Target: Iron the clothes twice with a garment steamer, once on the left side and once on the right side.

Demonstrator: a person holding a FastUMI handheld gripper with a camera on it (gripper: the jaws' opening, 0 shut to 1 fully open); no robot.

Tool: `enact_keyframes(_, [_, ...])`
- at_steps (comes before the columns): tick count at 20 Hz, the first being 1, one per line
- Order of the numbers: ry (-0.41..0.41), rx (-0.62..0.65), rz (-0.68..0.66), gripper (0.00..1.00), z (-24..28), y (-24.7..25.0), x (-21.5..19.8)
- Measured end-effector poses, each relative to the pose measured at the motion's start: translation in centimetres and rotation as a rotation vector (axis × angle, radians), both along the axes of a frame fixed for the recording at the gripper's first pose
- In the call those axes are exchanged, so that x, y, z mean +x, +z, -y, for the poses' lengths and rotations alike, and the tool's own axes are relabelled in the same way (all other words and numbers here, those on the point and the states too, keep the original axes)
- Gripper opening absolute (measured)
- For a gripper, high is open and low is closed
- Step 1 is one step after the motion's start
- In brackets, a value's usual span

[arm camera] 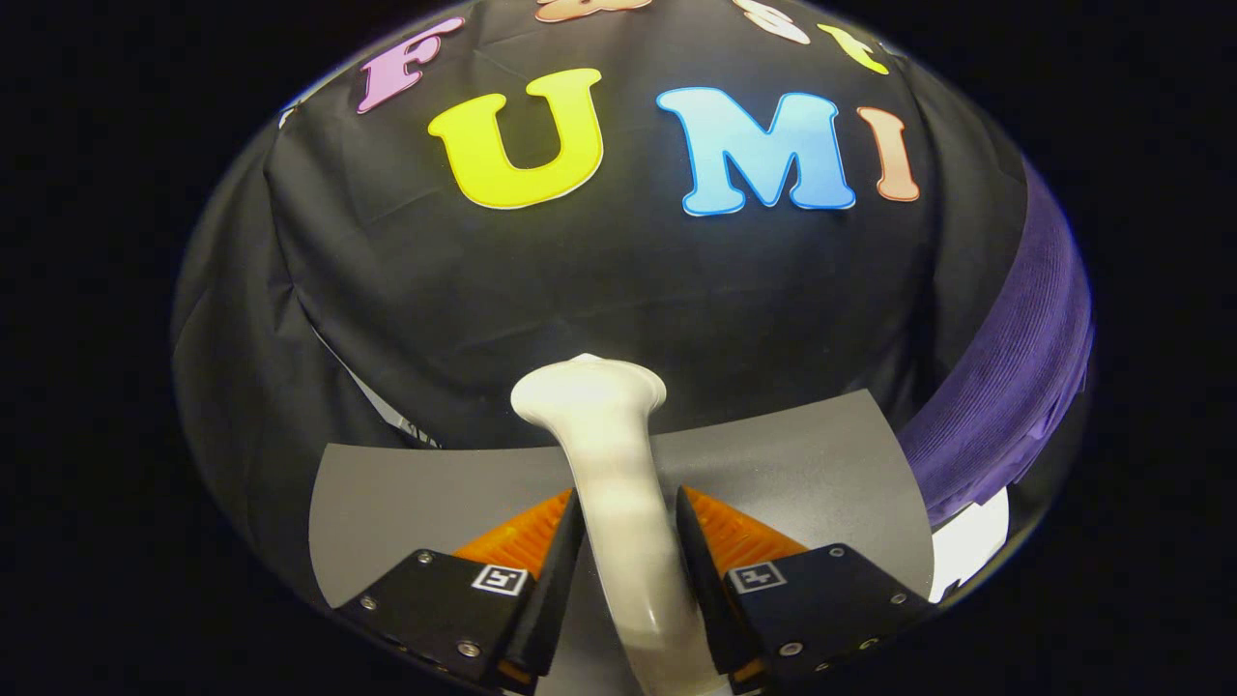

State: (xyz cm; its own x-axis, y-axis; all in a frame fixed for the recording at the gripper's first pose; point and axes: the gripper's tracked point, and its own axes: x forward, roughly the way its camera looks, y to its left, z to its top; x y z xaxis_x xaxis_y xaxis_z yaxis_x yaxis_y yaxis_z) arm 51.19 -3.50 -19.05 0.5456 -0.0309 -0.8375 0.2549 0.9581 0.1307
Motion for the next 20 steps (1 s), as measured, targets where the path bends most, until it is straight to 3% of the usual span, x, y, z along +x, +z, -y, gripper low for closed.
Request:
enact_keyframes(2, [0.011,0.007,-0.011,0.53,-0.2,-0.5,-0.2])
enact_keyframes(5, [0.027,-0.013,-0.010,0.52,-0.2,-0.3,-0.3])
enact_keyframes(9, [0.057,-0.090,0.092,0.44,0.1,1.8,-0.4])
enact_keyframes(20, [0.065,-0.185,0.376,0.42,0.1,12.2,-11.3])
